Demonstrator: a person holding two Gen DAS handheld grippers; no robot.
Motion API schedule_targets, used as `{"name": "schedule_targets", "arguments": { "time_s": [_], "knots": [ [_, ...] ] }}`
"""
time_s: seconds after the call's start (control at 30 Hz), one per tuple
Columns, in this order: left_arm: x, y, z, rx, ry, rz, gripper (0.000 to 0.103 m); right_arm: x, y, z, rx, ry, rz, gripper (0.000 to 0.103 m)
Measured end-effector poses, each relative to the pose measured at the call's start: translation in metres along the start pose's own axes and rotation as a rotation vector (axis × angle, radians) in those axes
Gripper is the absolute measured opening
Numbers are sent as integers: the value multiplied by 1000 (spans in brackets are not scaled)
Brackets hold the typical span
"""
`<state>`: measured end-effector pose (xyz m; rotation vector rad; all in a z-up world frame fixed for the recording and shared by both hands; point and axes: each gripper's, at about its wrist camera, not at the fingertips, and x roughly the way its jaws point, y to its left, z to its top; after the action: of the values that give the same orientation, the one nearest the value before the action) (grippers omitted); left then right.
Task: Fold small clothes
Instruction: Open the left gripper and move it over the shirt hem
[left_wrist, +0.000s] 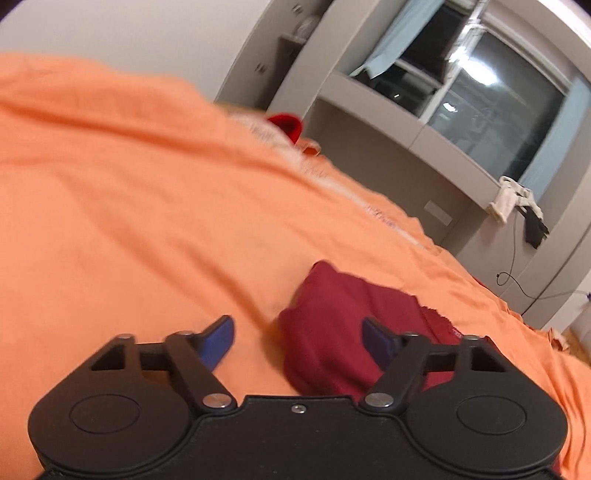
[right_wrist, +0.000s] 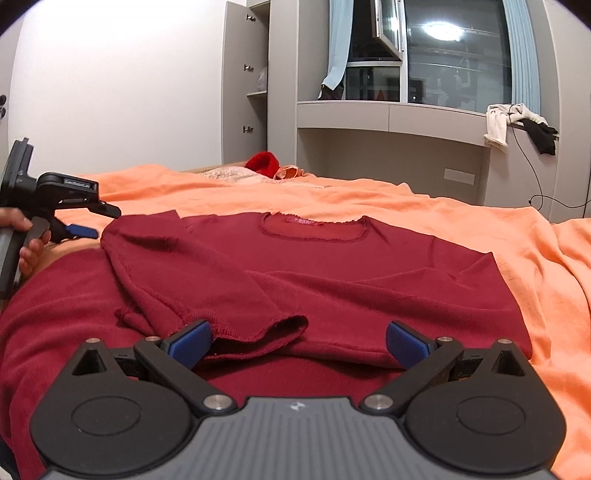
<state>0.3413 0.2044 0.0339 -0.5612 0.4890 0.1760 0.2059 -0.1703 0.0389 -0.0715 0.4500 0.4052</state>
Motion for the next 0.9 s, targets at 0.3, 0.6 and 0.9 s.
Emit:
{"name": "schedule_targets", "arguments": {
  "time_s": [0.3, 0.6, 0.9],
  "knots": [
    [10, -13, -10, 87, 11, 47, 6, 1, 0, -4, -18, 42, 11, 103],
    [13, -5, -10, 69, 40, 112, 19, 6, 1, -8, -39, 77, 3, 103],
    [-8, -16, -12, 71, 2, 85, 76, -13, -1, -9, -47, 37, 1, 103]
  ]
}}
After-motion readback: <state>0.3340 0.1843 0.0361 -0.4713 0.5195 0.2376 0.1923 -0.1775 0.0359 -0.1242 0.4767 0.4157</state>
